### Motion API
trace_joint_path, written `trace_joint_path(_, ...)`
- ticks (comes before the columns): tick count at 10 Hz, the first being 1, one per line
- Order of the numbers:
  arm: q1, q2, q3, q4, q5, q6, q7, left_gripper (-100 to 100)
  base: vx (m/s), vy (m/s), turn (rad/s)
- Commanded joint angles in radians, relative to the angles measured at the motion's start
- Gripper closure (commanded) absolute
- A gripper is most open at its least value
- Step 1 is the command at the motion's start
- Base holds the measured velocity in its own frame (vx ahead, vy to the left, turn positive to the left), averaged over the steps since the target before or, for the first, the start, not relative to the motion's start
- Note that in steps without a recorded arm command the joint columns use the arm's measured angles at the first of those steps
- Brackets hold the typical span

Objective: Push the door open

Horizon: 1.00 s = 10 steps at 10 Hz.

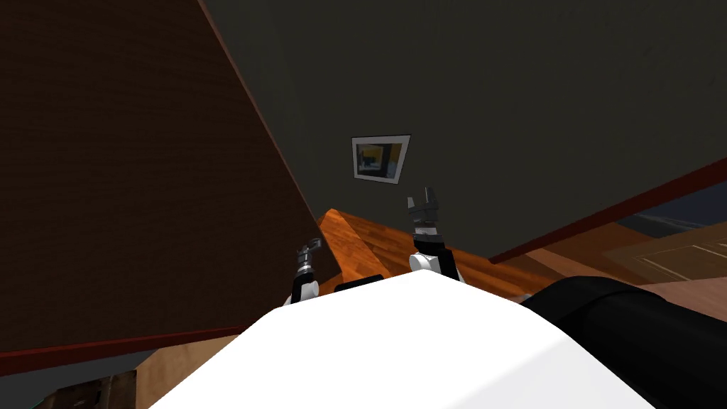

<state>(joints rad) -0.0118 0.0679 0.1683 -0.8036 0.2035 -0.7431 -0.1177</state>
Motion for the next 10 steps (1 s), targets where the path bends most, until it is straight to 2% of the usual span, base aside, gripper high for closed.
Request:
trace_joint_path(1,-0.011,0.002,0.022,0.009,0.01,-0.011,-0.006,100,0.173,-0.057,0.069)
trace_joint_path(6,-0.013,-0.023,0.063,0.013,0.03,-0.013,-0.018,100,0.179,-0.057,0.066)
trace_joint_path(7,-0.005,-0.014,0.065,0.015,0.03,-0.01,-0.018,100,0.076,-0.006,0.044)
trace_joint_path(8,-0.004,-0.006,0.085,0.014,0.041,-0.013,-0.024,100,0.133,0.01,0.035)
trace_joint_path(10,-0.004,-0.003,0.098,0.014,0.05,-0.014,-0.029,100,0.191,-0.03,0.049)
